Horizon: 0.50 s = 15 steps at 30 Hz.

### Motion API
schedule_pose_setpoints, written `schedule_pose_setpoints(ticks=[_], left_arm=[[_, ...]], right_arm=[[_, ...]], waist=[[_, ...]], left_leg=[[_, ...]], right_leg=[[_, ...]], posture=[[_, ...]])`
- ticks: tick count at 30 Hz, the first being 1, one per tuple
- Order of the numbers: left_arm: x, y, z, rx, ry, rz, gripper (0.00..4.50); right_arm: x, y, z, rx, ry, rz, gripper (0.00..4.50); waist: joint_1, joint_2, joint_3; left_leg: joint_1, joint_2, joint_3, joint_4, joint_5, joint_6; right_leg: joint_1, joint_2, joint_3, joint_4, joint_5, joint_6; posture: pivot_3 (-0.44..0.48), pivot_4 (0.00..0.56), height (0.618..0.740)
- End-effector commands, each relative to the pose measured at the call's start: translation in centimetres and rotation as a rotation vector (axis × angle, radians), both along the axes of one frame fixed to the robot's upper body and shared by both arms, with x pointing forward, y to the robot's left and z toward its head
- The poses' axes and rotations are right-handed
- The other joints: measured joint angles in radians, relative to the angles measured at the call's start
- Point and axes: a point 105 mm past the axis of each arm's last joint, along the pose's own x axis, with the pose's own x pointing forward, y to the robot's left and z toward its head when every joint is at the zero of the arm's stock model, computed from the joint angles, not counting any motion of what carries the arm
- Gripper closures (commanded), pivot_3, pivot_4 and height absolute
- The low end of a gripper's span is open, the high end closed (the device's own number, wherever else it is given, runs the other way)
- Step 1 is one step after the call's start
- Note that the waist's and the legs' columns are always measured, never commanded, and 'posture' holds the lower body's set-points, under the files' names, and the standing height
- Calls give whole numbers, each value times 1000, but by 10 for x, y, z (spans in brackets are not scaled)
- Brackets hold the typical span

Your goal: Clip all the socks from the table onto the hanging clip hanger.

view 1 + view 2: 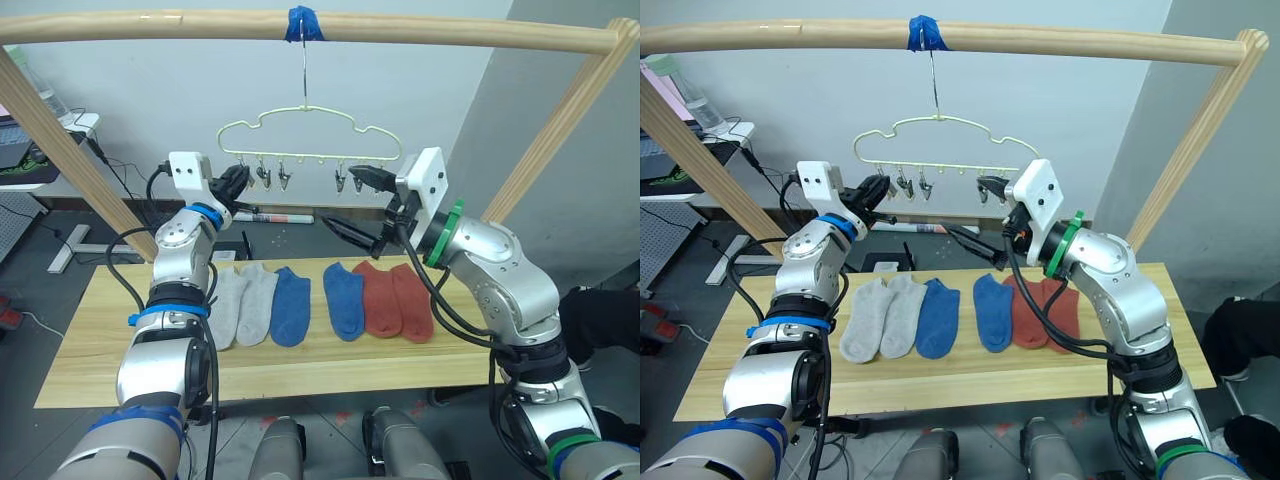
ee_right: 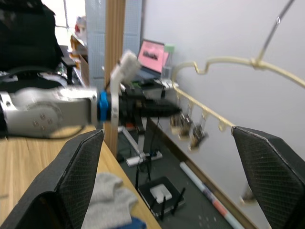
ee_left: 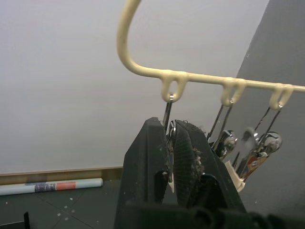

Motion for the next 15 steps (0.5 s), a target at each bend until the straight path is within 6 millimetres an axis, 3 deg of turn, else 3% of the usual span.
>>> schedule_pose_setpoints(ticks=[1, 6, 12, 15], left_arm=[[-5, 0, 20, 48, -42, -26, 4388], [-16, 1, 13, 79, 77, -86, 4388], [-32, -1, 10, 100, 180, -127, 4388], [-37, 1, 16, 101, 181, -127, 4388]], right_arm=[[17, -29, -26, -98, 48, -142, 0], [52, -96, -100, -248, 334, -413, 0], [72, -112, -143, -282, 529, -476, 0], [85, -120, -169, -386, 534, -505, 0]], waist=[[-1, 0, 0], [-4, -1, 0], [-20, 0, 2], [-25, 0, 2]], left_leg=[[0, 0, 0, 0, 0, 0], [1, 0, 1, 0, 0, 0], [2, 1, 0, 0, 0, 0], [2, 1, 0, 0, 0, 0]], right_leg=[[0, 0, 0, 0, 0, 0], [1, 0, 1, 0, 0, 0], [0, 1, 1, 2, 0, 0], [1, 2, 1, 2, 0, 0]], posture=[[-27, 191, 740], [-24, 190, 740], [-10, 188, 740], [13, 192, 740]])
